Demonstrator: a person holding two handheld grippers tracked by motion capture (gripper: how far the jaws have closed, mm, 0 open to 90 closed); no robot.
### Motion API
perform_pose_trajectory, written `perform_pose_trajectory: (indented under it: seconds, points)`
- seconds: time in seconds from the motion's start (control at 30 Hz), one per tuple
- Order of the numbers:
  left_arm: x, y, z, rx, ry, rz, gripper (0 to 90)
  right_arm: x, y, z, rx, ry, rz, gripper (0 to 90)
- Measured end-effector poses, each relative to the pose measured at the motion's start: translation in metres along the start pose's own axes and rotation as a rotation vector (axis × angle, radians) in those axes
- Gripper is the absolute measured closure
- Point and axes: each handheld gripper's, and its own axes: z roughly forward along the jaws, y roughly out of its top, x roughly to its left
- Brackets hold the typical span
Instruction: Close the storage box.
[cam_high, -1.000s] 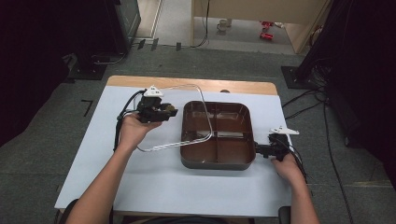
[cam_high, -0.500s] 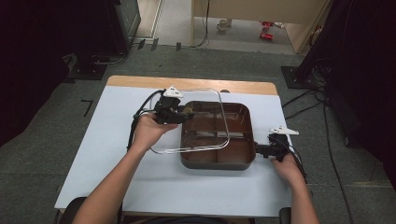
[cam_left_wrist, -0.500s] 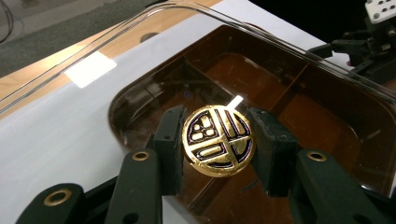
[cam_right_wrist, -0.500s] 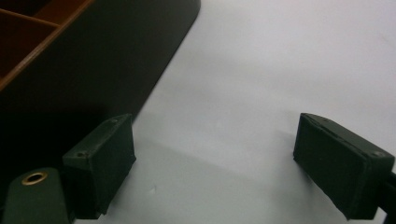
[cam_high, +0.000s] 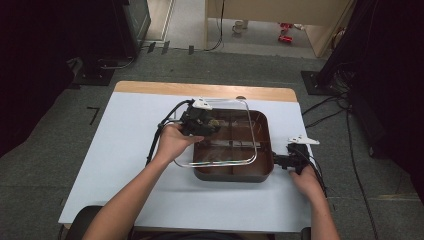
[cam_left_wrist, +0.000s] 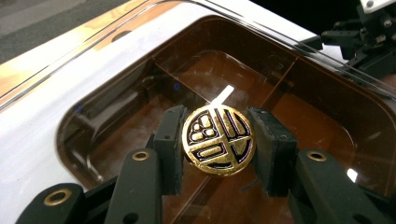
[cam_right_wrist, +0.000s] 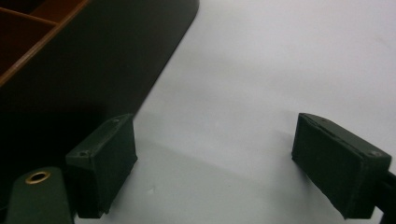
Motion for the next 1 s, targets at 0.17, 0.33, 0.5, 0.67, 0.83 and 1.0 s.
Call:
perform_pose_trajectory:
  seconds: [0.17, 0.33, 0.5, 0.67, 0.83, 1.0]
  points:
    - [-0.006, -0.001, 0.013, 0.01, -0.011, 0.012, 59.5, 0.0, 0.0, 0.0, 0.0, -0.001, 0.0, 13.5]
    - [-0.012, -0.001, 0.026, 0.023, -0.022, 0.023, 59.5, 0.0, 0.0, 0.0, 0.0, -0.001, 0.0, 13.5]
    - [-0.018, 0.001, 0.037, 0.031, -0.034, 0.016, 59.5, 0.0, 0.0, 0.0, 0.0, -0.001, -0.001, 13.4]
    - [-0.023, 0.001, 0.047, 0.044, -0.026, 0.021, 59.5, 0.0, 0.0, 0.0, 0.001, -0.001, -0.001, 13.5]
    - [-0.023, 0.002, 0.054, 0.042, -0.022, 0.015, 59.5, 0.0, 0.0, 0.0, 0.001, -0.001, -0.001, 13.4]
    - [-0.027, 0.0, 0.059, 0.039, -0.009, 0.031, 59.5, 0.0, 0.0, 0.0, 0.001, -0.001, -0.002, 13.4]
